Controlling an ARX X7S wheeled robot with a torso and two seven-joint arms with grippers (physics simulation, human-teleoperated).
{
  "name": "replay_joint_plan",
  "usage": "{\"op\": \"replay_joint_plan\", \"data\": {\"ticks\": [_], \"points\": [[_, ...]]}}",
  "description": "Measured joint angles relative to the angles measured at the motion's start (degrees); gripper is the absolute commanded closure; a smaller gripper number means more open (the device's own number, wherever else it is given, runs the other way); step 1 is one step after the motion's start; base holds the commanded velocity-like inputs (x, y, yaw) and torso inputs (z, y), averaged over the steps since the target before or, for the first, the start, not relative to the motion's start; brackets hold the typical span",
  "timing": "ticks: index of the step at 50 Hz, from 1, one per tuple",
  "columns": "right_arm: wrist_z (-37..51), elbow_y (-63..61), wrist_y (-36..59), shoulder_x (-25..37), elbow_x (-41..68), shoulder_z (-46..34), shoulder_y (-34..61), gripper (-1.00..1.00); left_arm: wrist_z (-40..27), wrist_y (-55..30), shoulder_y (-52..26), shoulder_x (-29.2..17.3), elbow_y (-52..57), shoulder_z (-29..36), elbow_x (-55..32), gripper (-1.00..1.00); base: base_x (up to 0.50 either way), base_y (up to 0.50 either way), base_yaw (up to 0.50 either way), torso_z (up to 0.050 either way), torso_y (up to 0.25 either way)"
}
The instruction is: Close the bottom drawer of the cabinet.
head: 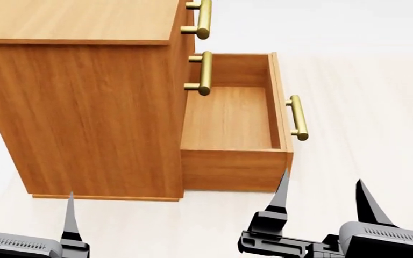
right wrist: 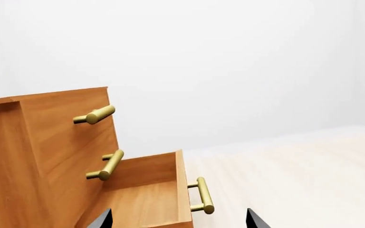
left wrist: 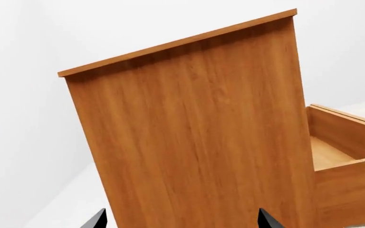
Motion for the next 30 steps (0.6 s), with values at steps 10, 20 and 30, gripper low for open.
{"op": "replay_joint_plan", "data": {"ticks": [10, 20, 30], "points": [[0.26, -0.26, 0.19, 0.30, 0.35, -0.01, 0.25, -1.00, -0.43, -0.21, -0.09, -0.30, 0.18, 0.30, -0.24, -1.00, 0.50, 0.02, 0.00, 0.000, 0.000], [1.26, -0.51, 1.20, 0.84, -0.10, -0.18, 0.88, -1.00, -0.87, -0.09, -0.17, -0.54, 0.08, 0.66, -0.48, -1.00, 0.09, 0.00, 0.00, 0.000, 0.002], [3.86, -4.75, 7.83, 2.94, 1.61, 0.98, 5.01, -1.00, -1.34, 0.20, 0.05, -0.77, -0.09, 0.94, -0.78, -1.00, 0.00, 0.00, 0.00, 0.000, 0.000]]}}
